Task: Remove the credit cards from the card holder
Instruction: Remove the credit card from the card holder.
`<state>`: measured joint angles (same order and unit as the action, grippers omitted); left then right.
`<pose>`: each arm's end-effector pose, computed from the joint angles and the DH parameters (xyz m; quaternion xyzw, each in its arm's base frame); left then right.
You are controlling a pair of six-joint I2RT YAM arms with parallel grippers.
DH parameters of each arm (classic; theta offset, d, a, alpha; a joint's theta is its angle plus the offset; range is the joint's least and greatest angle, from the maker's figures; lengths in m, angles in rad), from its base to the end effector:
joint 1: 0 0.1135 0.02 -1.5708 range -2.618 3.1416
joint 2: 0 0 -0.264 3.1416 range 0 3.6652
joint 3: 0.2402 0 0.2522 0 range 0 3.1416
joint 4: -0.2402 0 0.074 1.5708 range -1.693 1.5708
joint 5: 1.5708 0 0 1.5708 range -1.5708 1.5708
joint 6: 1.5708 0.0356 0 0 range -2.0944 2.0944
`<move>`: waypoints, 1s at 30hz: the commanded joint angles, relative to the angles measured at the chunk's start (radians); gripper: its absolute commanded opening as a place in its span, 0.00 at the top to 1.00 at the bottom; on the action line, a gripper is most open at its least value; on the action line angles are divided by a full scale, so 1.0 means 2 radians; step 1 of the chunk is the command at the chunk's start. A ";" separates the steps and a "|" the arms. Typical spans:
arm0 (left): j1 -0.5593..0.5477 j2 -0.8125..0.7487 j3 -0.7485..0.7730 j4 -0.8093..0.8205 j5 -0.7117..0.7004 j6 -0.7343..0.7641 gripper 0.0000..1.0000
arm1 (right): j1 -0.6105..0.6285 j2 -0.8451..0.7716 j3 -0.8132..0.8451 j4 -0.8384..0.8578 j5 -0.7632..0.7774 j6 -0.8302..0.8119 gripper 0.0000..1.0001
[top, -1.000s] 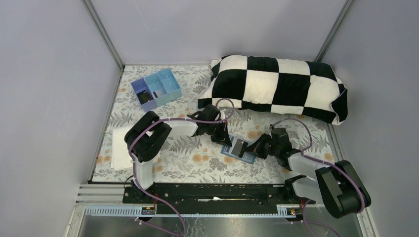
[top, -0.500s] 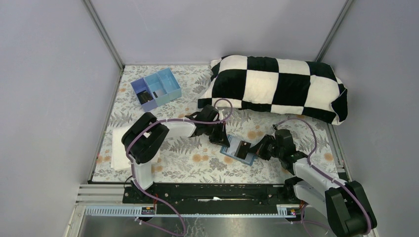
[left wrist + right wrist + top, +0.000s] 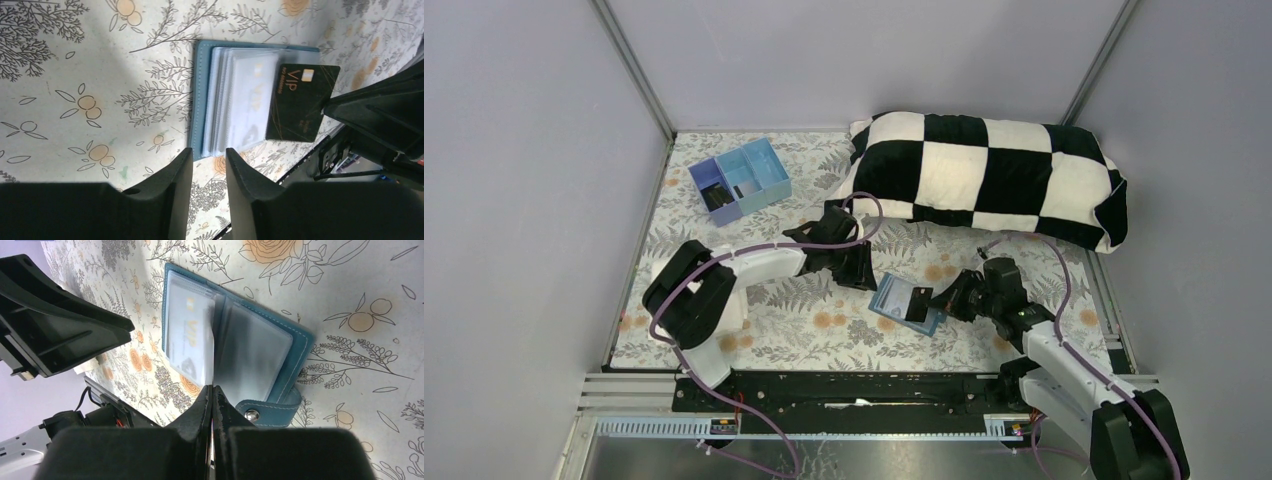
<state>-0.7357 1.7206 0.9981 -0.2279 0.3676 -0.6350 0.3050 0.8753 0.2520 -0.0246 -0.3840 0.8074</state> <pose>0.2473 -0.2411 0.1703 0.1028 0.9322 -0.3247 0.1222 0.1582 0.0638 0.1573 0.1362 0.8725 0.3759 0.2810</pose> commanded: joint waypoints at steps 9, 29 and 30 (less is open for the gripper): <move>0.003 -0.026 -0.019 0.100 0.120 -0.053 0.48 | -0.002 -0.035 0.039 -0.046 -0.019 -0.028 1.00; 0.003 -0.005 -0.066 0.217 0.192 -0.103 0.29 | -0.002 -0.049 0.038 0.016 -0.068 0.016 1.00; 0.005 -0.004 -0.070 0.226 0.194 -0.107 0.29 | -0.003 -0.049 0.036 0.029 -0.071 0.020 1.00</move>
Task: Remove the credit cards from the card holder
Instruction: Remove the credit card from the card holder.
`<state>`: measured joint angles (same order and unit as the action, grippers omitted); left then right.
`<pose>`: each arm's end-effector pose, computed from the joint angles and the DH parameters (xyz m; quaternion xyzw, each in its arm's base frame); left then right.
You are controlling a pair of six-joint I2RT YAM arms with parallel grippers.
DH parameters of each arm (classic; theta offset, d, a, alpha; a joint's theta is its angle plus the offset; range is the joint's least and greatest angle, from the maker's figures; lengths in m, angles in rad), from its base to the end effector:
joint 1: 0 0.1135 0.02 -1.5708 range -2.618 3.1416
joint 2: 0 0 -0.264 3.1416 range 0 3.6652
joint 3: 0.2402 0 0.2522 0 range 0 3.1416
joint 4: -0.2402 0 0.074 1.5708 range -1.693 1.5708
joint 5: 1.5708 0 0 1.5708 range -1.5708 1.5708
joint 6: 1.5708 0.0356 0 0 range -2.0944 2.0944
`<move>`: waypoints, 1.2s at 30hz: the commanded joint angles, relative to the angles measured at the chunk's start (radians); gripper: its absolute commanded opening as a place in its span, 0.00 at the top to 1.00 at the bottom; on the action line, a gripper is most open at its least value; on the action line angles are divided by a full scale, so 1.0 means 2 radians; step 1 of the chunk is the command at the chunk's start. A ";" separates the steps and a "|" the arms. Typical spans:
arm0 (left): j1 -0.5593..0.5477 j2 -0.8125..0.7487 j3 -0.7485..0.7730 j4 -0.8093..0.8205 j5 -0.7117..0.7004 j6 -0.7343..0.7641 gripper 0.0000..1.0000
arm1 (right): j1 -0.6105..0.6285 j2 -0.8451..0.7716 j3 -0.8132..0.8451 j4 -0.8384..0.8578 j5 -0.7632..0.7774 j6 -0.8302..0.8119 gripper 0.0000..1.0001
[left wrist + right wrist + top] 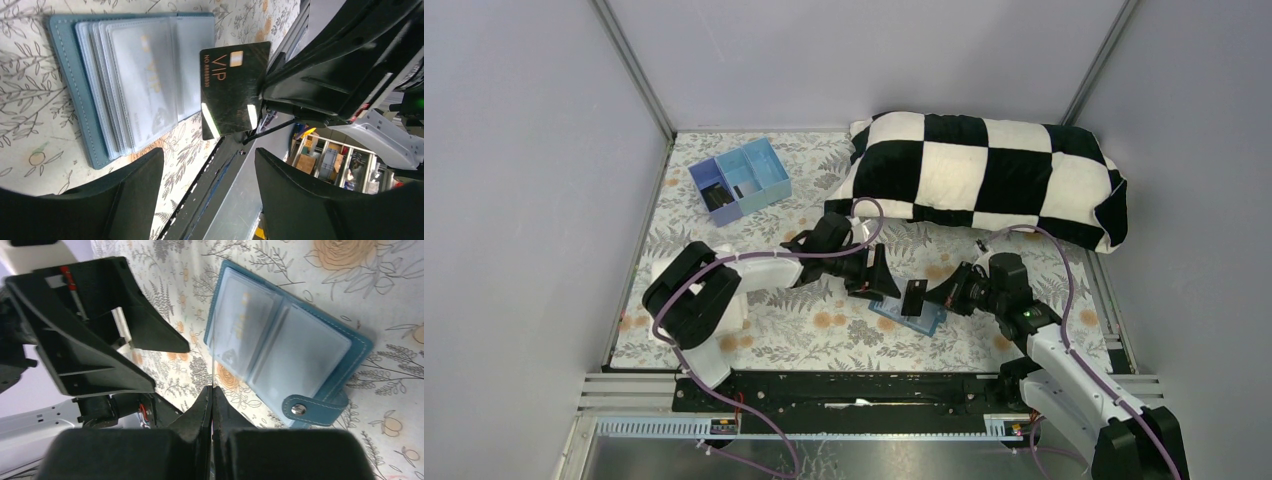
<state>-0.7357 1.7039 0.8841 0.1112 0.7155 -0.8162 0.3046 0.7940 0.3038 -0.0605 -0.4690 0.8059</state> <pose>0.2383 -0.2473 0.1714 0.1120 0.8562 -0.5012 0.0566 0.1568 0.0662 0.1840 0.1007 0.8504 0.4226 0.2966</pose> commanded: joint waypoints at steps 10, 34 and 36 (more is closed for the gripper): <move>0.023 0.023 -0.062 0.216 0.062 -0.093 0.29 | -0.002 0.003 -0.019 0.134 -0.061 0.084 1.00; 0.023 0.058 -0.081 0.371 0.076 -0.199 1.00 | -0.002 0.061 -0.018 0.189 -0.080 0.091 1.00; 0.027 0.049 -0.080 0.360 0.076 -0.193 1.00 | -0.002 0.064 -0.017 0.184 -0.076 0.094 1.00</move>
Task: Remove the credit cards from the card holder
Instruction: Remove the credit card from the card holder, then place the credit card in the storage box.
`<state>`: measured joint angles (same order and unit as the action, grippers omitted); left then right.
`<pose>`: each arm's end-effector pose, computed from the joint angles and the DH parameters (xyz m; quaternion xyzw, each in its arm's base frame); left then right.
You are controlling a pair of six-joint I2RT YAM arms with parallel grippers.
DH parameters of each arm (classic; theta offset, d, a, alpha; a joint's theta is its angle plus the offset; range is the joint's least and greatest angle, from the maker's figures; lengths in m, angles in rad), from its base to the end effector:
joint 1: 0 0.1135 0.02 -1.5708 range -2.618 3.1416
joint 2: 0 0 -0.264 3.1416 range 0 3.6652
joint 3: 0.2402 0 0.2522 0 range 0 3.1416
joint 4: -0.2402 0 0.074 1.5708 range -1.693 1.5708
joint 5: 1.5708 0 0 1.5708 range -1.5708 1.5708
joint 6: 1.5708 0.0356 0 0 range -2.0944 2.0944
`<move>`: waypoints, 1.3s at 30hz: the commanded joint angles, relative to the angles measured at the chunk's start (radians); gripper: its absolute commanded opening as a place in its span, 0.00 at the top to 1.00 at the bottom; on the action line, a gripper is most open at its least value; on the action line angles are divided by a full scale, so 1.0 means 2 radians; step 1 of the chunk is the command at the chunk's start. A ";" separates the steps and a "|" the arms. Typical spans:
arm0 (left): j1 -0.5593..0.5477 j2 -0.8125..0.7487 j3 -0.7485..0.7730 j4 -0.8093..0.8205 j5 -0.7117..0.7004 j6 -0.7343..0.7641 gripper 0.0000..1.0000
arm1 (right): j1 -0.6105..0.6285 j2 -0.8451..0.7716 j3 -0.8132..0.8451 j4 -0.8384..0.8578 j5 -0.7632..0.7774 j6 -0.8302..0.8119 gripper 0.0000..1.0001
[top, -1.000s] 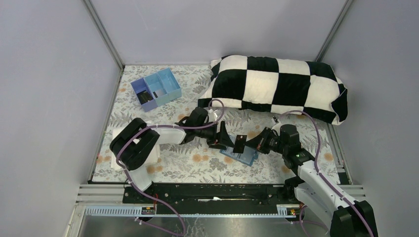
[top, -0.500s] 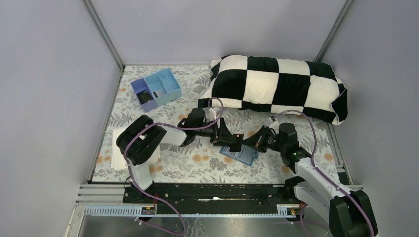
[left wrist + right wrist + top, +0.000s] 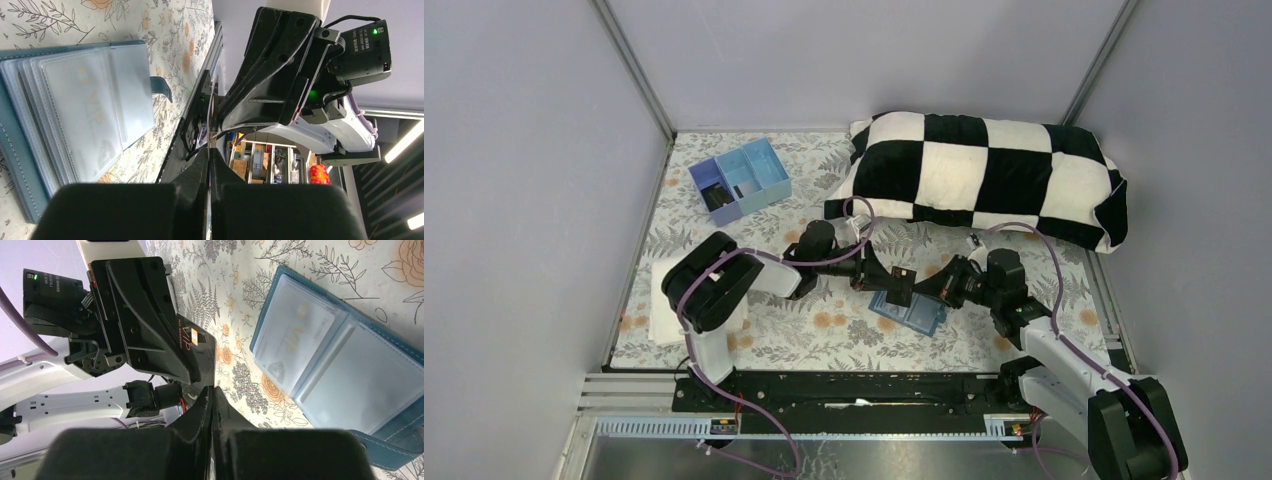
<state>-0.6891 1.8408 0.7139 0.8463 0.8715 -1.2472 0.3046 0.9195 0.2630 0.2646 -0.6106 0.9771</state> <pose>0.2474 -0.2391 0.1456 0.0445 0.7663 -0.6402 0.0311 0.1713 0.0752 0.1821 0.1039 0.8035 0.5173 0.2756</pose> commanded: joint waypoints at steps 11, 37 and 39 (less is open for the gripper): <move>0.171 -0.197 0.116 -0.510 -0.065 0.311 1.00 | -0.002 -0.035 0.041 -0.102 0.092 -0.037 0.05; 0.474 -0.062 0.418 -0.699 -0.235 0.472 1.00 | -0.002 0.085 0.088 -0.102 0.069 -0.088 0.04; 0.475 -0.040 0.425 -0.700 -0.240 0.472 1.00 | -0.002 0.092 0.094 -0.103 0.067 -0.093 0.04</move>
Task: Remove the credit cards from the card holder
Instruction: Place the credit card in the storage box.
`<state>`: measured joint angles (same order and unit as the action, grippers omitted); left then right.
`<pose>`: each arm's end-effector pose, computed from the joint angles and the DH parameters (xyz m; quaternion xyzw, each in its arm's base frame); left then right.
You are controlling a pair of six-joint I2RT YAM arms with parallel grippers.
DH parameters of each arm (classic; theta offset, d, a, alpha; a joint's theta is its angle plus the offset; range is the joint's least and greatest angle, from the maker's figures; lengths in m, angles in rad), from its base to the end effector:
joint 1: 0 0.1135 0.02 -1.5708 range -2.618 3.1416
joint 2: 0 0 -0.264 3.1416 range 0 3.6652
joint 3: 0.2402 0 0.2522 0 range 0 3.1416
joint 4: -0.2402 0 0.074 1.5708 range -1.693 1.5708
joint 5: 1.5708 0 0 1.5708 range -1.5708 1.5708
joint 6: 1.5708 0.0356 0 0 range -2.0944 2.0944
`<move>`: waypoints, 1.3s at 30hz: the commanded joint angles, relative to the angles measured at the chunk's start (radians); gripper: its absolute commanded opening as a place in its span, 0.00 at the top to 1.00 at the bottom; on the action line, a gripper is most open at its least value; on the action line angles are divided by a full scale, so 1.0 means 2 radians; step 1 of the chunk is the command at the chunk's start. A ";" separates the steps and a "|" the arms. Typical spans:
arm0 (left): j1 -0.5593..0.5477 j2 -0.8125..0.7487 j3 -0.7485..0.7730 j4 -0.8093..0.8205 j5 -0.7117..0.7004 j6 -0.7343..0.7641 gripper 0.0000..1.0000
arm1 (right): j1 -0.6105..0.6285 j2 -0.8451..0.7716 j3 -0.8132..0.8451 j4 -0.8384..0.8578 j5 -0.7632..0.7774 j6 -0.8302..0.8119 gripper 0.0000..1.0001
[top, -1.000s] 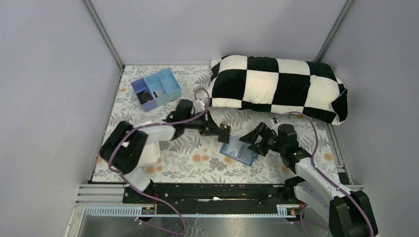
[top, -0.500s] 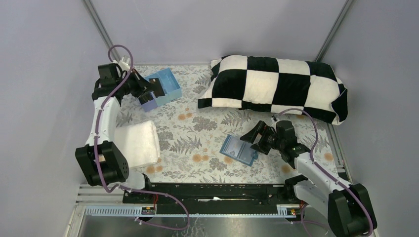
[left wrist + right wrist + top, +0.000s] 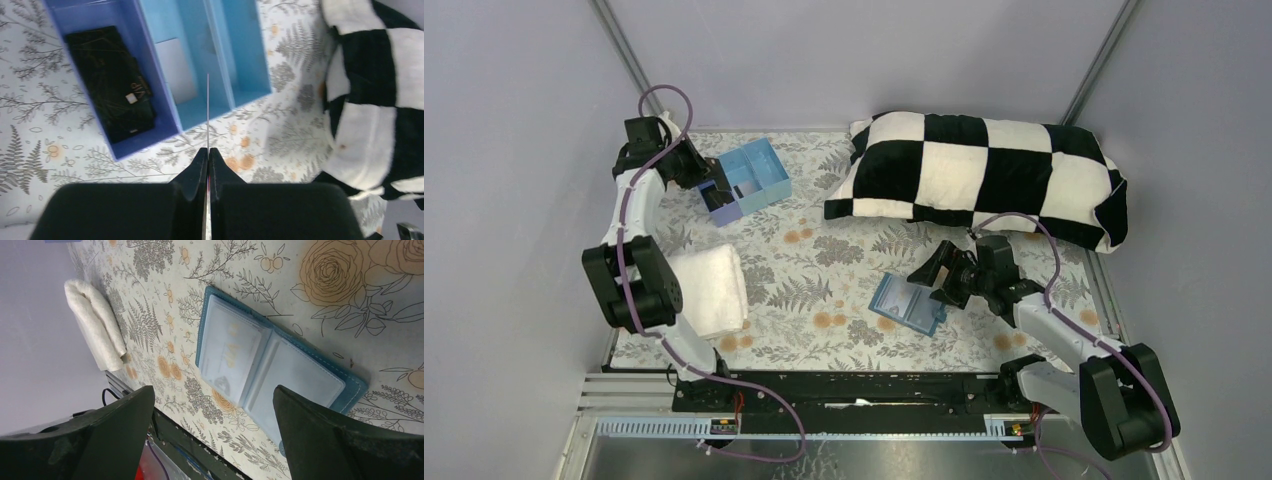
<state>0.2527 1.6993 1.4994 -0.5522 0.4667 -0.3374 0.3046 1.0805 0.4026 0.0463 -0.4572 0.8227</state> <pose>0.3749 0.0803 0.3132 -0.1715 0.8807 -0.2283 0.3779 0.1953 0.0779 0.1769 0.1234 0.8658 0.4063 0.2646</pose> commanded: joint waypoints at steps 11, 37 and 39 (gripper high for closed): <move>0.014 0.114 0.046 0.018 -0.050 0.006 1.00 | -0.002 0.018 0.037 -0.037 0.002 -0.036 0.04; 0.033 0.179 0.064 0.048 -0.046 -0.011 1.00 | -0.002 0.027 0.034 -0.029 0.002 -0.025 0.04; 0.033 0.173 0.059 0.048 -0.046 -0.011 1.00 | -0.002 0.029 0.033 -0.028 0.002 -0.025 0.04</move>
<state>0.3164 2.0285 1.6276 -0.4477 0.4408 -0.3851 0.3046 1.1297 0.4473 -0.0177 -0.4606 0.7738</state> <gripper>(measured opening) 0.008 0.954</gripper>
